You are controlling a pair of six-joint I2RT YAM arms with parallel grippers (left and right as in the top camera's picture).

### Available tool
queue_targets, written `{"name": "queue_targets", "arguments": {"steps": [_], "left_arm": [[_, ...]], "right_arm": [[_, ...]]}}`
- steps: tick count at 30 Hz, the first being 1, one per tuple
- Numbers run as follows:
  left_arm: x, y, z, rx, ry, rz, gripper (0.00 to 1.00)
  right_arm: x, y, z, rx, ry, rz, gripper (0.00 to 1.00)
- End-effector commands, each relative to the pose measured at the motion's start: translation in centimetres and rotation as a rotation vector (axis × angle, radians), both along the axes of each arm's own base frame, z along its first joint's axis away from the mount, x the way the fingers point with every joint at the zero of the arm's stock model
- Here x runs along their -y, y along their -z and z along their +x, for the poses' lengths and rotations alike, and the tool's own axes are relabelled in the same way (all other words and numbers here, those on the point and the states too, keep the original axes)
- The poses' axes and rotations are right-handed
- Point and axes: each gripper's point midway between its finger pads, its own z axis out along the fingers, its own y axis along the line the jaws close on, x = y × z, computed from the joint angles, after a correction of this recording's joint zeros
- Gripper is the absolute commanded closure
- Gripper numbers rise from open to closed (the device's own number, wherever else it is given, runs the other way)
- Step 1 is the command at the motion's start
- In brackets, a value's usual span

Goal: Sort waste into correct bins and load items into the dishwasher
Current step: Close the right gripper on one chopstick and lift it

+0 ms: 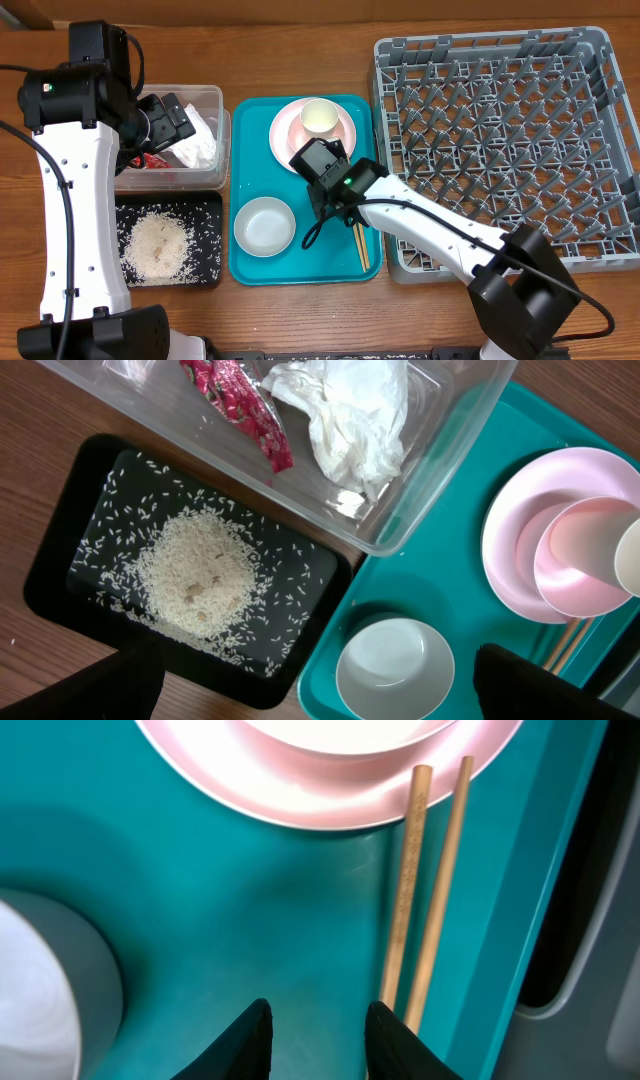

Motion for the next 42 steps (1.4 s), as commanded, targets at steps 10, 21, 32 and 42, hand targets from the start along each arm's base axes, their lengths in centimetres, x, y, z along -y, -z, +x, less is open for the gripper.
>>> {"name": "queue_targets", "arguments": {"steps": [10, 21, 32, 42], "left_arm": [[-0.3, 0.0, 0.0, -0.005, 0.008, 0.013, 0.00], [-0.3, 0.0, 0.0, -0.005, 0.008, 0.013, 0.00], [-0.3, 0.0, 0.0, -0.004, 0.008, 0.013, 0.00], [-0.3, 0.0, 0.0, -0.005, 0.008, 0.013, 0.00]], "right_arm": [[2.2, 2.9, 0.5, 0.062, 0.042, -0.055, 0.67], [2.4, 3.1, 1.1, 0.103, 0.055, -0.063, 0.68], [3.0, 4.8, 0.6, 0.106, 0.055, -0.060, 0.68], [2.4, 5.0, 0.1, 0.076, 0.041, -0.030, 0.75]]}}
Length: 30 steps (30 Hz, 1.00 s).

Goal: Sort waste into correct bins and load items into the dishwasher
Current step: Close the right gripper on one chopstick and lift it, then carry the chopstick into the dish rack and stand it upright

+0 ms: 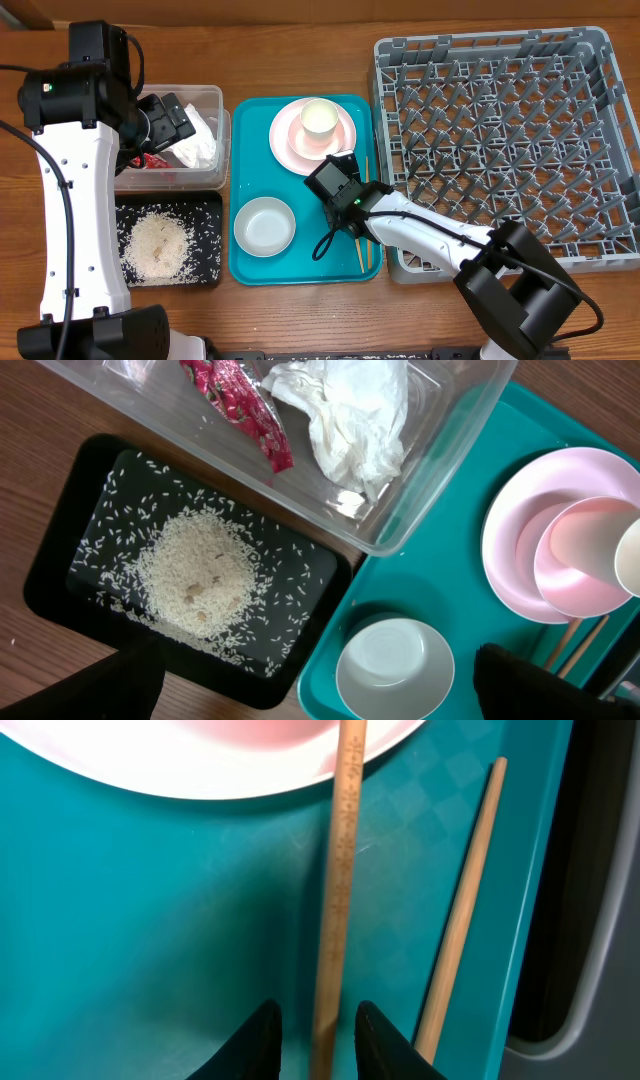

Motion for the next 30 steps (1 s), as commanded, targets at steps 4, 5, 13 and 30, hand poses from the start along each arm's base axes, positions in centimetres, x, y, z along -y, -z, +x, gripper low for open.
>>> {"name": "queue_targets", "arguments": {"steps": [4, 5, 13, 30], "left_arm": [[-0.3, 0.0, 0.0, -0.004, 0.008, 0.012, 0.00], [-0.3, 0.0, 0.0, -0.004, 0.008, 0.013, 0.00], [-0.3, 0.0, 0.0, -0.004, 0.008, 0.012, 0.00], [-0.3, 0.0, 0.0, -0.004, 0.008, 0.012, 0.00]], "right_arm": [[-0.3, 0.2, -0.2, -0.017, -0.002, 0.022, 0.75], [-0.3, 0.3, -0.2, -0.019, -0.003, 0.020, 0.76], [0.3, 0.9, -0.9, -0.044, -0.003, 0.000, 0.76], [0.5, 1.0, -1.5, -0.075, -0.012, -0.010, 0.91]]}}
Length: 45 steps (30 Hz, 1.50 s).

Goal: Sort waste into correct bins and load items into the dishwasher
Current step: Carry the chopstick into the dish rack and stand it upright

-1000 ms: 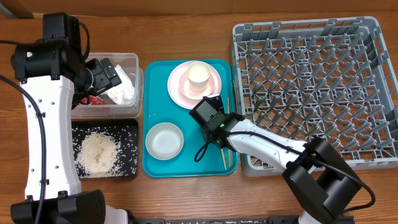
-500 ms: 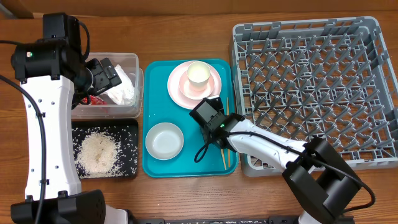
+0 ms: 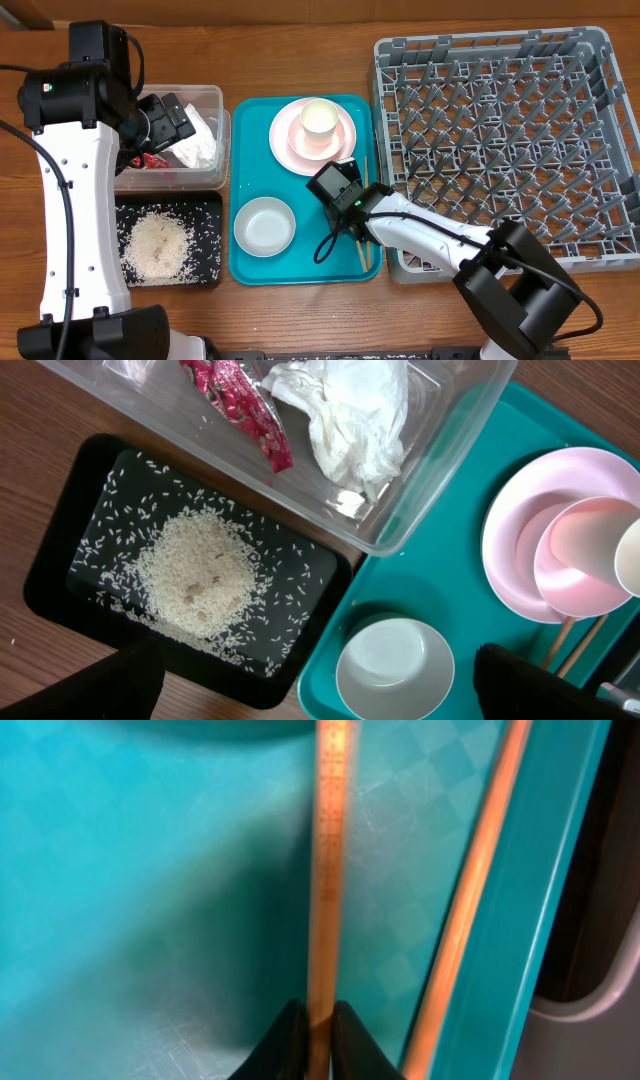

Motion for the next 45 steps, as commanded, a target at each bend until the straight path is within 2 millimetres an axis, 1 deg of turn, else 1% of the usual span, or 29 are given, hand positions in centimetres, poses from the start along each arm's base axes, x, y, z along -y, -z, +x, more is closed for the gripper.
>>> {"name": "queue_targets", "arguments": {"steps": [1, 5, 7, 8, 13, 18, 20, 22, 23, 24, 27, 33, 35, 40, 45], "left_arm": [[-0.3, 0.0, 0.0, -0.004, 0.008, 0.012, 0.00], [-0.3, 0.0, 0.0, -0.004, 0.008, 0.012, 0.00], [-0.3, 0.0, 0.0, -0.004, 0.008, 0.012, 0.00], [-0.3, 0.0, 0.0, -0.004, 0.008, 0.012, 0.00], [-0.3, 0.0, 0.0, -0.004, 0.008, 0.012, 0.00], [-0.3, 0.0, 0.0, -0.004, 0.008, 0.012, 0.00], [-0.3, 0.0, 0.0, -0.004, 0.008, 0.012, 0.00], [-0.3, 0.0, 0.0, -0.004, 0.008, 0.012, 0.00], [-0.3, 0.0, 0.0, -0.004, 0.008, 0.013, 0.00], [-0.3, 0.0, 0.0, -0.004, 0.008, 0.012, 0.00], [-0.3, 0.0, 0.0, -0.004, 0.008, 0.012, 0.00], [-0.3, 0.0, 0.0, -0.004, 0.008, 0.013, 0.00], [-0.3, 0.0, 0.0, -0.004, 0.008, 0.012, 0.00], [-0.3, 0.0, 0.0, -0.004, 0.008, 0.012, 0.00], [-0.3, 0.0, 0.0, -0.004, 0.008, 0.013, 0.00]], "right_arm": [[0.1, 0.0, 0.1, -0.002, 0.002, -0.002, 0.91], [0.3, -0.1, 0.2, 0.008, 0.002, -0.015, 0.96], [0.4, -0.5, 0.5, 0.020, 0.007, -0.026, 0.96], [0.3, -1.1, 0.7, 0.025, 0.010, -0.028, 0.96], [-0.6, -5.7, 1.6, 0.048, 0.010, -0.003, 0.96], [-0.9, -11.7, 2.1, 0.095, 0.015, 0.034, 0.96], [-0.6, -13.9, 2.6, 0.144, 0.028, 0.048, 0.96], [0.4, -15.4, 3.3, 0.195, 0.037, 0.040, 0.96], [0.9, -15.8, 3.6, 0.210, 0.044, 0.030, 0.96], [1.5, -16.0, 3.9, 0.215, 0.046, 0.023, 0.96], [3.4, -15.7, 4.7, 0.200, 0.092, 0.004, 0.96], [8.5, -15.4, 6.8, 0.185, 0.225, -0.023, 0.96], [9.9, -15.4, 7.4, 0.178, 0.227, -0.034, 0.96], [12.0, -15.0, 8.6, 0.138, 0.192, -0.003, 0.96], [14.2, -14.4, 9.3, 0.123, 0.246, -0.006, 0.96]]}}
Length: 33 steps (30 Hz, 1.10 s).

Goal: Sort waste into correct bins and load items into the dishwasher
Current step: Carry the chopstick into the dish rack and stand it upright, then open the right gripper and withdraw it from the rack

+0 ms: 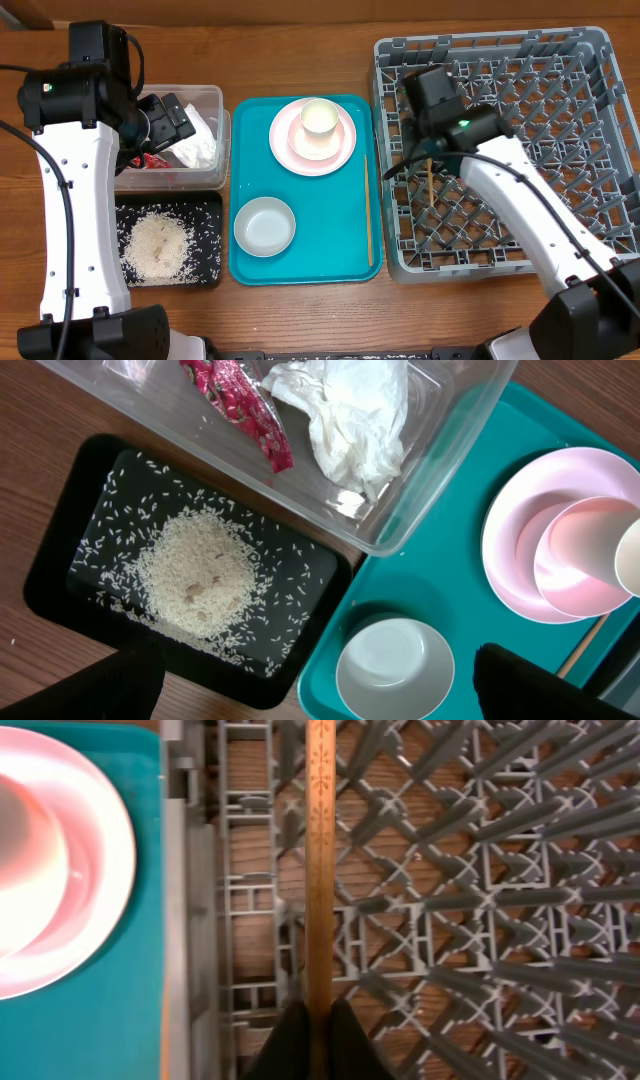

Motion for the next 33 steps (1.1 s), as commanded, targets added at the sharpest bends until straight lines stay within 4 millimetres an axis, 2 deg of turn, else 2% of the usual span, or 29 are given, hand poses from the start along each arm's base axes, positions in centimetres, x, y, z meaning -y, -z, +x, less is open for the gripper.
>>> {"name": "queue_targets", "arguments": {"steps": [1, 7, 14, 28, 33], "left_arm": [[-0.3, 0.0, 0.0, -0.004, 0.008, 0.012, 0.00], [-0.3, 0.0, 0.0, -0.004, 0.008, 0.012, 0.00], [-0.3, 0.0, 0.0, -0.004, 0.008, 0.013, 0.00], [-0.3, 0.0, 0.0, -0.004, 0.008, 0.012, 0.00], [-0.3, 0.0, 0.0, -0.004, 0.008, 0.012, 0.00]], "right_arm": [[0.9, 0.6, 0.6, -0.016, 0.001, 0.006, 0.96], [2.3, 3.0, 1.1, -0.076, 0.038, -0.013, 0.96], [2.4, 5.8, 1.1, -0.144, 0.040, -0.036, 0.96], [2.4, 5.9, 1.1, -0.148, 0.035, -0.038, 0.96], [1.0, 6.1, 1.2, -0.164, -0.080, -0.004, 0.96]]}}
